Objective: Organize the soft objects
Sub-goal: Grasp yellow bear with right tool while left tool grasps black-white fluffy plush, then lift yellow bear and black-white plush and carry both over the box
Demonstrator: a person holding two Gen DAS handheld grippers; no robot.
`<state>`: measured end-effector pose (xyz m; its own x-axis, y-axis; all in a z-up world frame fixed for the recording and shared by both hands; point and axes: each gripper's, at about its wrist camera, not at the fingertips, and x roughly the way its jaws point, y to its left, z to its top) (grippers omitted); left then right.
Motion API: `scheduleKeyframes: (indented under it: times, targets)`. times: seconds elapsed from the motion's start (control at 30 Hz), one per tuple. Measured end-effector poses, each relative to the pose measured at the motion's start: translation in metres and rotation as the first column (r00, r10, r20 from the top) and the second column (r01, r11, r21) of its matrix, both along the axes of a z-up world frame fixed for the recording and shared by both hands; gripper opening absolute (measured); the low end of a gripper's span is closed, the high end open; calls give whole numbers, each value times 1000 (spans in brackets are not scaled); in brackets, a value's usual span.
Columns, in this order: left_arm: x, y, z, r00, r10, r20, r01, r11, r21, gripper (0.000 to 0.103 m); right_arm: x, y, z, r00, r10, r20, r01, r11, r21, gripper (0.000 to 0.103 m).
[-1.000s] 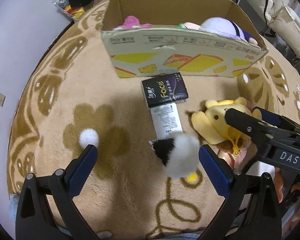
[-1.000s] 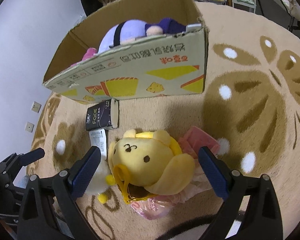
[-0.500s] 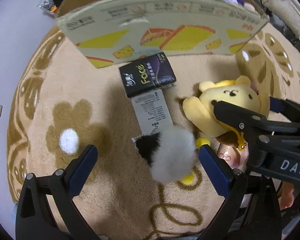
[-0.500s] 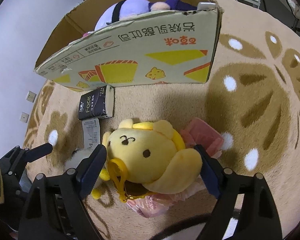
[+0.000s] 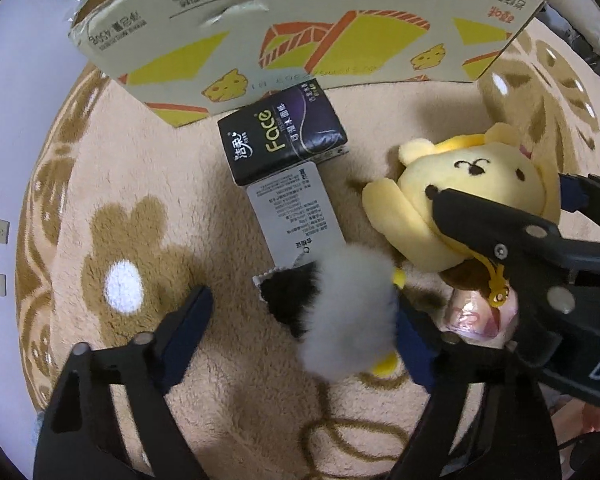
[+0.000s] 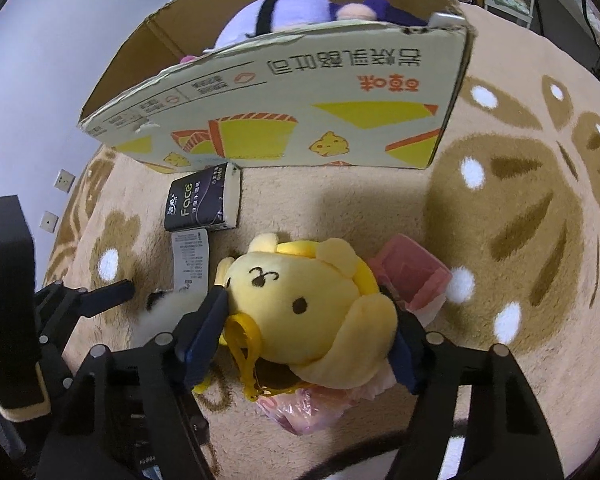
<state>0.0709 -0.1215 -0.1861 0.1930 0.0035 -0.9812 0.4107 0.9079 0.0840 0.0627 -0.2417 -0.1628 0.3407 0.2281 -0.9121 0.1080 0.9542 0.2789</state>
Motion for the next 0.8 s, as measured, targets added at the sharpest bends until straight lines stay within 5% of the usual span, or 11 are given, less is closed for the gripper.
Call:
scheduleKeyframes:
  times: [0.07,0.17,0.43,0.8]
  targets:
    - [0,1,-4,1000,4,-2,-4,1000,0,59,0,0,1,1000,-3,10,3,1000,2,69]
    - [2,5,-5,999,16,-28,-17,999,-43,49,-1,-1,5,999,-7,36,6,1000,16,65]
    - [-3,9,-1,1000,5,-26,-7,998,-65,47,-12,-6,33,985,-30,171,29,1000,8,64]
    - [-17,32,50,986,91,138,-79,993,-90,47,-38,-37,72,926,-134,354,123,991,53,64]
